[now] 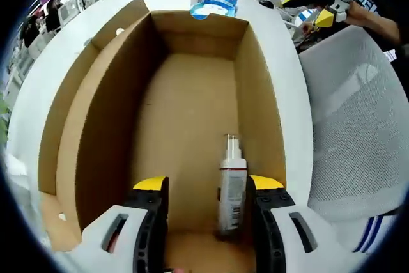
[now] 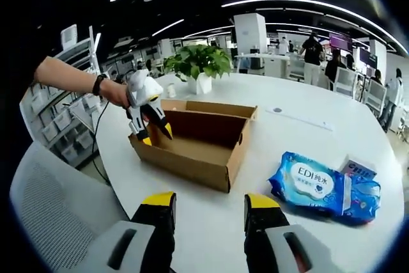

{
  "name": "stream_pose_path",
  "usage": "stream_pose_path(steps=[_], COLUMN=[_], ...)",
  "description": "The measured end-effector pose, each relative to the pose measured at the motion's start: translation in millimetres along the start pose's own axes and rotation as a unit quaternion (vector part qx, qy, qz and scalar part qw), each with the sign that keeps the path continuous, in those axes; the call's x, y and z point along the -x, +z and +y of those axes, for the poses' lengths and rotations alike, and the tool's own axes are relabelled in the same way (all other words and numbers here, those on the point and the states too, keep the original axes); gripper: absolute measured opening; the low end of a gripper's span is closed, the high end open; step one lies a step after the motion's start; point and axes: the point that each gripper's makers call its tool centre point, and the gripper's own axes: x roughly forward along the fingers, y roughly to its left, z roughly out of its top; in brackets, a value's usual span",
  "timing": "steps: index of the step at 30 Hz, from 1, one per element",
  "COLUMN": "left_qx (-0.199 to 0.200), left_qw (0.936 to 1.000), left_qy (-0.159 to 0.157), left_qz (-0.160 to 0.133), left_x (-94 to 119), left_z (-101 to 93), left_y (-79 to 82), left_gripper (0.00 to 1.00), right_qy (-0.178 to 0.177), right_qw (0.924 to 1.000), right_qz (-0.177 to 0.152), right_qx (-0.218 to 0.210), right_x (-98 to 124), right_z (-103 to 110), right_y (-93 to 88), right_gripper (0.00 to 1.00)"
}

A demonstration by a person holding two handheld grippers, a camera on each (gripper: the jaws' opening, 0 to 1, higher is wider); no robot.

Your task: Operate the shoe box by opening the lid, removing the specified soft item, and placing it in the target area until the item is outside and the box remains undamaged.

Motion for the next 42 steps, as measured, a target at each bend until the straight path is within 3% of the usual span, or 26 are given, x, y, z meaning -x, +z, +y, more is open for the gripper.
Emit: stream_pose_path(steps=[11,15,22,26,29,33,42], left_qx=[0.004,0.009,-0.030,-0.038,-0.043,-0.072,-0.053], left_qw=[0.9996,0.9994,0.9994,0.9992,0.9990,0.9964,0.9980], left_qy=[0.028,0.033,0.018,0.005,0.006,0.018,0.035], left_qz=[-0.007,-0.010,0.010,0.014,0.013,0.041,0.000], left_x=[3,7,1,-7,-12,-19,-12], left_z=[7.3,7.7,-3.7,-11.0,-12.1,-9.7,-8.7], left_y=[-2.7,-2.5,-6.0,-5.3,-2.7,-12.7,-1.8], left_gripper=[0.51,0.47,0.46,0.35,0.33,0.21,0.19], right_qy=[-0.022,-0.024,-0.029,-0.030,-0.033,-0.034,-0.031], right_qw=[0.9994,0.9991,0.9984,0.9979,0.9972,0.9968,0.9961], right_qz=[-0.016,-0.020,-0.033,-0.038,-0.042,-0.044,-0.050], right_qx=[-0.023,-0.028,-0.036,-0.043,-0.051,-0.057,-0.066], right_x=[3,3,3,4,4,5,8], right_z=[1,4,11,13,13,14,14], right_y=[1.7,1.6,5.5,5.9,5.6,3.7,2.5], right_gripper=[0.40,0.40,0.40,0.41,0.41,0.40,0.40])
